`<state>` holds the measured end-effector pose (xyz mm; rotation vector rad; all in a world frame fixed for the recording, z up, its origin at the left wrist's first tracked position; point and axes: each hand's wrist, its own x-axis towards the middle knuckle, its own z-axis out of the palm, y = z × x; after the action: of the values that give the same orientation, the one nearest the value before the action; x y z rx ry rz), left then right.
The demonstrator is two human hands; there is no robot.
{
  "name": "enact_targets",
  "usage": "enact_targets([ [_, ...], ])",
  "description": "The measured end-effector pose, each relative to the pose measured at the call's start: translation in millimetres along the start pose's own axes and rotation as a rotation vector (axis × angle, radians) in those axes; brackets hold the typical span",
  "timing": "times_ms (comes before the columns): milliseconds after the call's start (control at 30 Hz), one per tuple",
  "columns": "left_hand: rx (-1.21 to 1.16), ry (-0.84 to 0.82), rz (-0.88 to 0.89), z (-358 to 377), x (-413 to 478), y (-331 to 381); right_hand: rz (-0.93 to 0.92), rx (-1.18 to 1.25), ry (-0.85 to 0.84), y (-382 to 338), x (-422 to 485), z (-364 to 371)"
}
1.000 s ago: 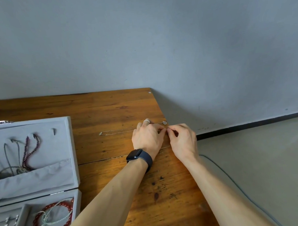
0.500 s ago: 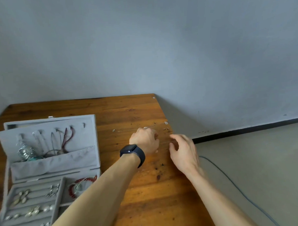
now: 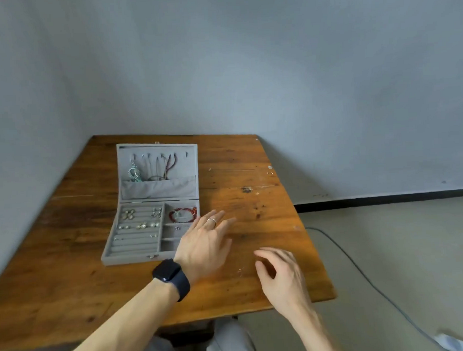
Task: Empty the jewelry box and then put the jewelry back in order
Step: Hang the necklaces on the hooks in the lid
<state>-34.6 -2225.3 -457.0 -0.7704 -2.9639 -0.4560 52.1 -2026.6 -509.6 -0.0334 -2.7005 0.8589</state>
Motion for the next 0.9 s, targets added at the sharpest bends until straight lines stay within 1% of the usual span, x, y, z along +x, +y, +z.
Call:
enact_targets([
  [133, -0.063, 0.162, 0.045, 7, -72, 2, -0.072, 0.021, 0.03, -19, -33, 9],
  [200, -0.075, 0.195, 0.049, 18, -97, 2, -0.107, -0.007, 0.034, -25, -41, 14],
  [300, -0.055, 0.106, -0.015, 38, -119, -3, -0.17, -0.095, 0.032, -31, -50, 18],
  [367, 0.023, 0.031, -0.061, 52, -128, -6, -0.19, -0.125, 0.048, -32, -53, 19],
  [400, 0.065, 0.021, -0.072, 57, -131, -7, -0.193, -0.123, 0.058, -32, -55, 19],
  [500, 0.1, 0.018, -0.096, 61, -133, -4, -0.214, -0.102, 0.071, -31, -63, 20],
  [667, 0.119, 0.027, -0.077, 60, -134, -4, -0.279, -0.062, 0.048, -30, -75, 18],
  [767, 0.13, 0.018, -0.078, 60, -134, -5, -0.319, -0.082, 0.027, -28, -75, 17],
  [900, 0.119, 0.009, -0.08, 61, -133, -6, -0.422, -0.099, 0.04, -22, -73, 17],
])
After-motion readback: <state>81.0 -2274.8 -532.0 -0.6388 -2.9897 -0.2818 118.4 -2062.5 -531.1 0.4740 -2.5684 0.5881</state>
